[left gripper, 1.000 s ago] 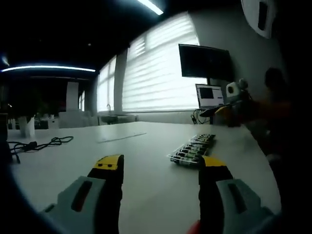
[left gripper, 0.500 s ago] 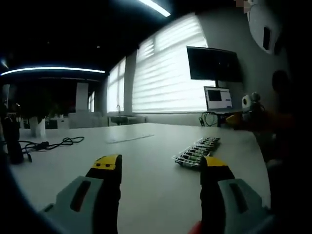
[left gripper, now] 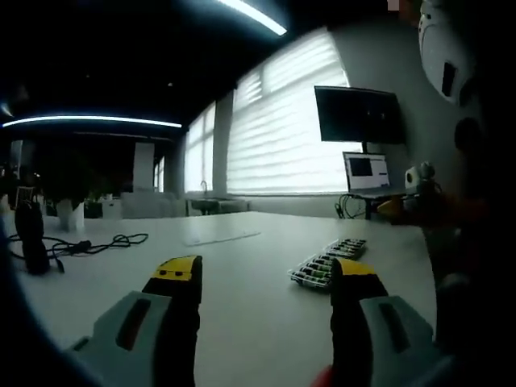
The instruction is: Grip medicine bottles put into box
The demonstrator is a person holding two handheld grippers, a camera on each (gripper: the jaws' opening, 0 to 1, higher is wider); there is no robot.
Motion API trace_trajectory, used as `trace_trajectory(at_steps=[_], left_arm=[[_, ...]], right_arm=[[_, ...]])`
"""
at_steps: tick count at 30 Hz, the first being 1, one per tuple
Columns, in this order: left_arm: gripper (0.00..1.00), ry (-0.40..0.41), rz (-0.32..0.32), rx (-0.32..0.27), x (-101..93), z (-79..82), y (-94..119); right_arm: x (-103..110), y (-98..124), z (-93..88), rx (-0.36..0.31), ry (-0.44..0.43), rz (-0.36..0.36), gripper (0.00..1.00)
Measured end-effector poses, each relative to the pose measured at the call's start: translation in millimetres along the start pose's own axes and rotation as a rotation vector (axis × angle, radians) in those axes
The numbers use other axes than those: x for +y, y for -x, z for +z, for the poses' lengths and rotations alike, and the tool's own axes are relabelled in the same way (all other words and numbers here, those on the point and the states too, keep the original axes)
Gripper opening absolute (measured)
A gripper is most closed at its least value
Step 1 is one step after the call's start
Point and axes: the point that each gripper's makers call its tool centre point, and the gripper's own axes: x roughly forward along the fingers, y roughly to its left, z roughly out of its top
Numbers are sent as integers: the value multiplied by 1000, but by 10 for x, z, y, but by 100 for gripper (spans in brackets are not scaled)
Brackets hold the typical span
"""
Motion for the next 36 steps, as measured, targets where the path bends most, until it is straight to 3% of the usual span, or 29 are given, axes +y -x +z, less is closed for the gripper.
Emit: trace_trajectory(at_steps=[19,36], left_arm=[[57,-31,12,-34,-13,161,179],[57,-25,-33,-8,-86,95,90]], right_arm=[[-109,124,161,-20,17,-32,51],[-89,172,112,-4,27,-39,51]])
